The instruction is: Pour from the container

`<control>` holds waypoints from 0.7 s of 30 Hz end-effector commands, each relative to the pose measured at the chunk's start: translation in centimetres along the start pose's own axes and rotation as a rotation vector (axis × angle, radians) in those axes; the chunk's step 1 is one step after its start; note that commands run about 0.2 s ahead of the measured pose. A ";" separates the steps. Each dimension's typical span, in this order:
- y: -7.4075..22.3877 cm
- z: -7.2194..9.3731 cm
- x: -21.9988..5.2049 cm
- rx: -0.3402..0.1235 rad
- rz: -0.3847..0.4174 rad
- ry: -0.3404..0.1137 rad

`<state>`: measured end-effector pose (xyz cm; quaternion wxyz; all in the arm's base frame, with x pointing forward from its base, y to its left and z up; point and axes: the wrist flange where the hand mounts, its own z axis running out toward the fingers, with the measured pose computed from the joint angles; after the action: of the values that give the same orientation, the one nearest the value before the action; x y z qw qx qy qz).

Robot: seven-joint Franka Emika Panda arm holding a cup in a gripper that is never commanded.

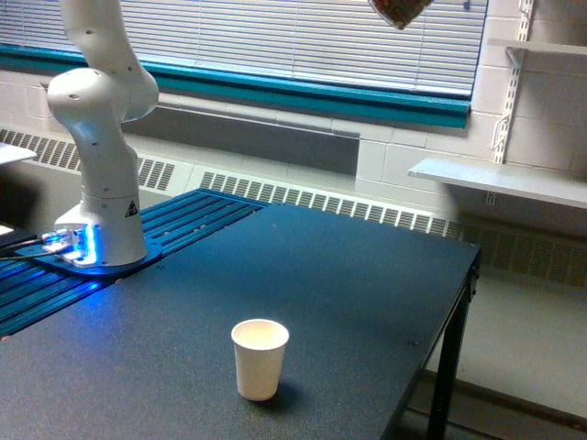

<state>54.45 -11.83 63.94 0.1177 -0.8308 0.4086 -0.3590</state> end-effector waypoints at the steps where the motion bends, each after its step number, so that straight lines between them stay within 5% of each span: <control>1: 0.1 0.3 0.0 -0.002 -0.002 -0.002; 11: 1.8 0.7 -0.3 -0.007 0.010 0.011; 21: 6.6 2.1 -0.6 -0.051 0.003 0.028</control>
<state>53.23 -13.35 59.61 0.1050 -0.8317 0.4188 -0.3490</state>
